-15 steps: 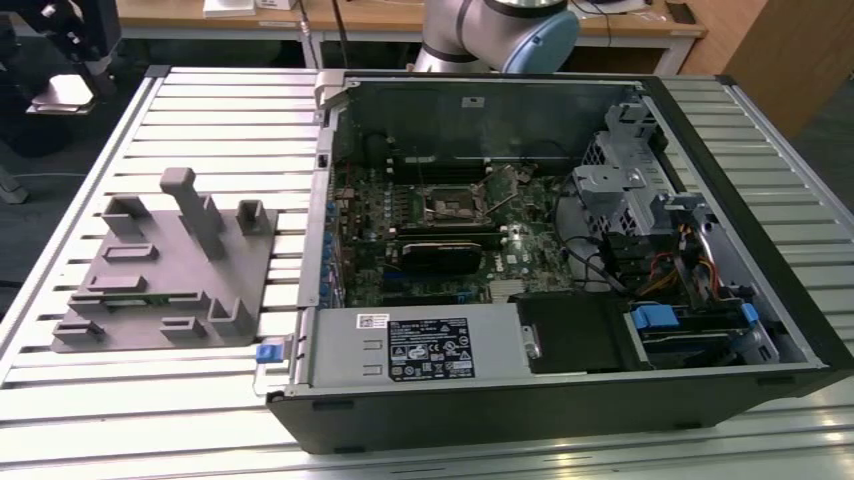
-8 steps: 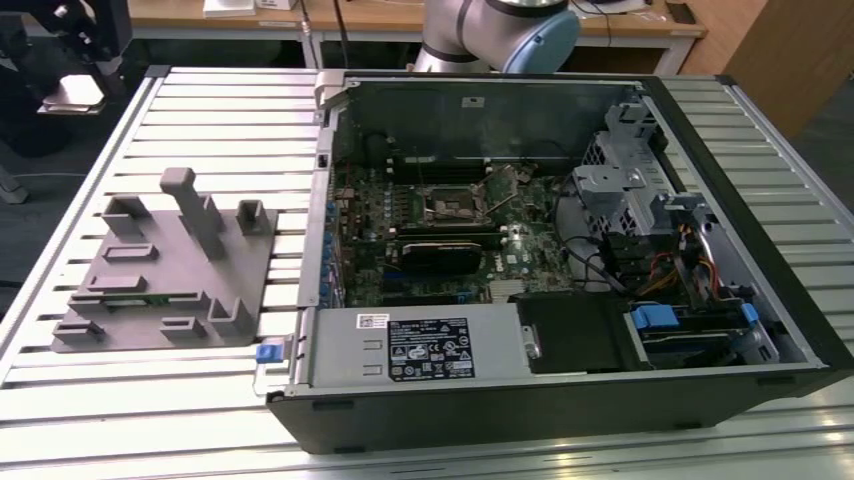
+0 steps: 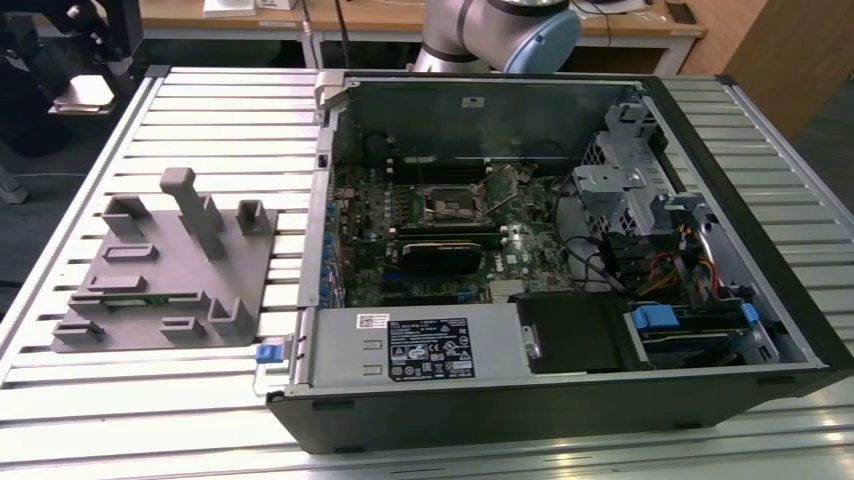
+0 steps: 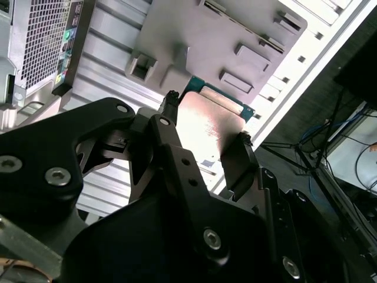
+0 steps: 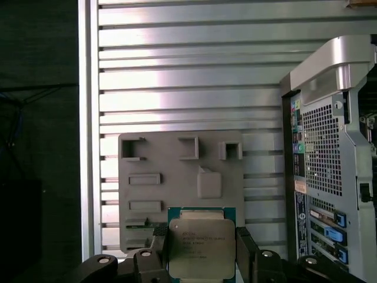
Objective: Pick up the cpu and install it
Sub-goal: 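Pick up the cpu and move it towards the insertion slot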
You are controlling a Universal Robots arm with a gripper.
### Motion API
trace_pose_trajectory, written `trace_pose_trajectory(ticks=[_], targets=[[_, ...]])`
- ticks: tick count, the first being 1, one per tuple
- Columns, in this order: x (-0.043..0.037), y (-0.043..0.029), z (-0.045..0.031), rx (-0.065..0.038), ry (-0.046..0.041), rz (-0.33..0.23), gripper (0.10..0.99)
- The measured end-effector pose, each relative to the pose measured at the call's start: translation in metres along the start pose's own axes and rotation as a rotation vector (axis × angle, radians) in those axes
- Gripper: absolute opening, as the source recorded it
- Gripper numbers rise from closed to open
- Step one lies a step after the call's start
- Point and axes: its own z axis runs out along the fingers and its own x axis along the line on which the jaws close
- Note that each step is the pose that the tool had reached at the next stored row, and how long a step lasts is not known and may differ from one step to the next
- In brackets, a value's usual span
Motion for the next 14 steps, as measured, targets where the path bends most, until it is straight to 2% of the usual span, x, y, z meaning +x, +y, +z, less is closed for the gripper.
trace_pose_trajectory(ticks=[14], targets=[[-0.0127,0.0007,0.0,0.0,0.0001,0.0,0.541]])
